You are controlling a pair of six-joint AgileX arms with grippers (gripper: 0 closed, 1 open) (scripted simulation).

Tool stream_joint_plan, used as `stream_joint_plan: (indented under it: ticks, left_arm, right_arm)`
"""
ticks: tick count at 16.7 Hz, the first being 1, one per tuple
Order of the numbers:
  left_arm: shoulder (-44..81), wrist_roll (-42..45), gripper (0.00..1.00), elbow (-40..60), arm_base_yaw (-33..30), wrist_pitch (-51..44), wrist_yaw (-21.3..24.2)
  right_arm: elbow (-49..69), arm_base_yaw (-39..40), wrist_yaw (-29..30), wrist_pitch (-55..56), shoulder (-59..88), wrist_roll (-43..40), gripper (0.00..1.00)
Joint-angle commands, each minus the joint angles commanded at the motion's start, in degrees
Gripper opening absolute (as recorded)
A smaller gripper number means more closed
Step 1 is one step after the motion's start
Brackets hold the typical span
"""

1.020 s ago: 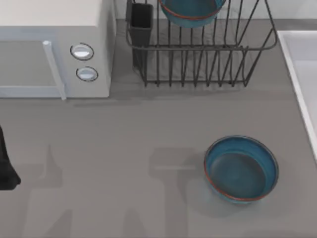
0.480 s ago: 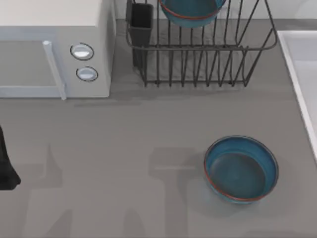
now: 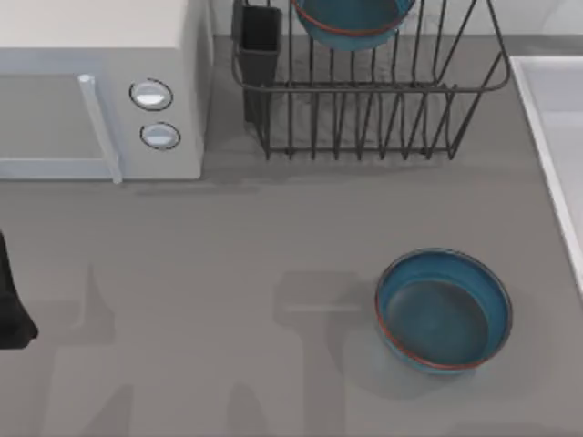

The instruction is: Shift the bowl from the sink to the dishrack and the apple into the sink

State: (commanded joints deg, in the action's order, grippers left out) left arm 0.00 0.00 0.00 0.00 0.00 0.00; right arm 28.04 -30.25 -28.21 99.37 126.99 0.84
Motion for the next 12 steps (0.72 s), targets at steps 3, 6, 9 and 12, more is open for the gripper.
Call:
stream_joint_plan:
  ticks: [3, 6, 9, 12]
  left_arm:
    - [0.0, 0.0, 1.00, 0.0, 0.0, 0.0, 0.0]
    - [0.0, 0.0, 1.00, 0.0, 0.0, 0.0, 0.0]
    - [0.0, 0.0, 1.00, 0.0, 0.0, 0.0, 0.0]
    - [0.0, 0.0, 1.00, 0.0, 0.0, 0.0, 0.0]
  right_arm:
    - [0.0, 0.0, 0.0, 0.0, 0.0, 0.0, 1.00]
    - [-0.5, 0.2, 0.2, -0.6, -0.1, 0.3, 1.00]
    - [-4.9, 1.7, 1.8, -5.5, -3.1, 1.8, 1.00]
    - [-9.6, 4.2, 4.5, -14.2, -11.2, 2.4, 1.00]
